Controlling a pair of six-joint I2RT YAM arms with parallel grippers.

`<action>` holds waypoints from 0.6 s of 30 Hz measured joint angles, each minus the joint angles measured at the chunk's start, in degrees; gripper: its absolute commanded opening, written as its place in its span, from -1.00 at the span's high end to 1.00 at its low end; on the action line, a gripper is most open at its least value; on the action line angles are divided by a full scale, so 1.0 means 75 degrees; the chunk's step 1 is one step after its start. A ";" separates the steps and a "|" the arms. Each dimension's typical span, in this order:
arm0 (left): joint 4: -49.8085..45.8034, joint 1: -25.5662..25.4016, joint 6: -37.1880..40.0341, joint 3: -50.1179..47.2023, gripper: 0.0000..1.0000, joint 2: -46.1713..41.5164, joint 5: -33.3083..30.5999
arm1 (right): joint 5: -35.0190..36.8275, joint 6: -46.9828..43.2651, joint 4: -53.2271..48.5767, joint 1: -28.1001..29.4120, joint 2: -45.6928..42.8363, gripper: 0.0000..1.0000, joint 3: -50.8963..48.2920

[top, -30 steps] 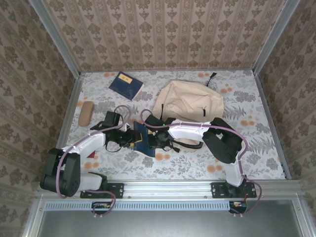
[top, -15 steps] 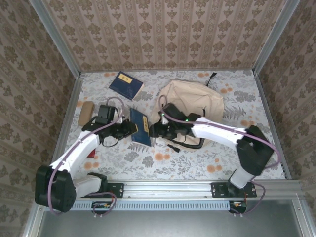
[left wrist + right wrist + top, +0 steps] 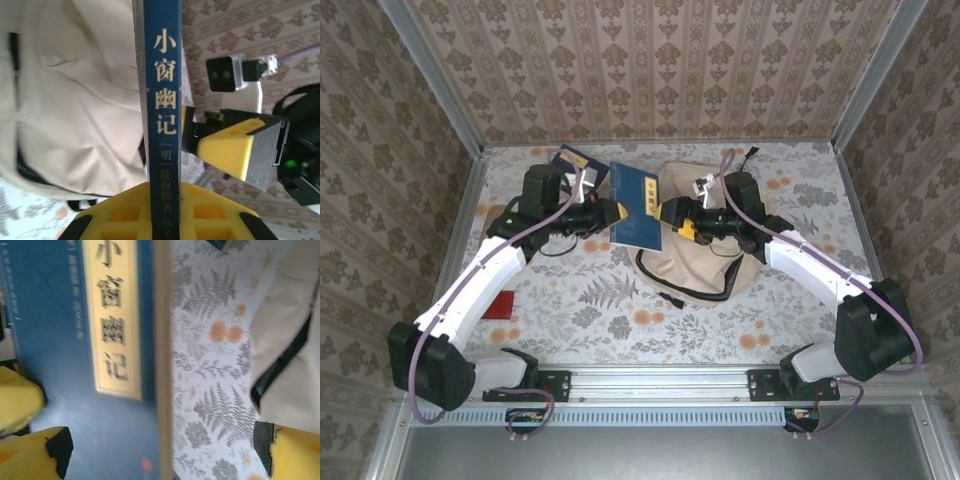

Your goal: Pack books, pencil case, and school supplies into a backpack

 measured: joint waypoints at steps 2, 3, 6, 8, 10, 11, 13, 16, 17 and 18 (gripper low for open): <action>0.0341 -0.0035 -0.0274 0.0020 0.96 0.0230 0.0219 | -0.0347 0.0224 0.0379 -0.0143 0.0254 -0.91 0.0166; 0.0501 -0.0082 -0.0425 0.0020 0.95 0.0344 0.0291 | -0.0527 0.0388 0.0595 -0.0210 0.0396 -0.90 0.0236; 0.0898 -0.0233 -0.0778 0.0020 0.96 0.0603 0.0411 | -0.0997 0.0903 0.1262 -0.0361 0.0772 -0.87 0.0332; 0.1110 -0.0341 -0.0959 0.0020 0.96 0.0720 0.0472 | -0.1262 0.1326 0.1690 -0.0411 0.0991 -0.84 0.0367; 0.1335 -0.0379 -0.1087 0.0020 0.96 0.0746 0.0510 | -0.1460 0.1740 0.2066 -0.0449 0.1148 -0.77 0.0370; 0.1445 -0.0376 -0.1151 0.0020 0.96 0.0746 0.0533 | -0.1547 0.1932 0.2224 -0.0460 0.1207 -0.72 0.0373; 0.1612 -0.0344 -0.1207 0.0020 0.95 0.0746 0.0586 | -0.1626 0.2238 0.2442 -0.0481 0.1236 -0.64 0.0373; 0.1749 -0.0221 -0.1227 0.0020 0.95 0.0746 0.0691 | -0.1684 0.2521 0.2707 -0.0557 0.1236 -0.45 0.0376; 0.1789 -0.0195 -0.1230 0.0020 0.95 0.0746 0.0723 | -0.1684 0.2579 0.2748 -0.0589 0.1236 -0.35 0.0376; 0.1818 -0.0131 -0.1230 0.0020 0.95 0.0749 0.0761 | -0.1679 0.2634 0.2777 -0.0606 0.1236 -0.27 0.0376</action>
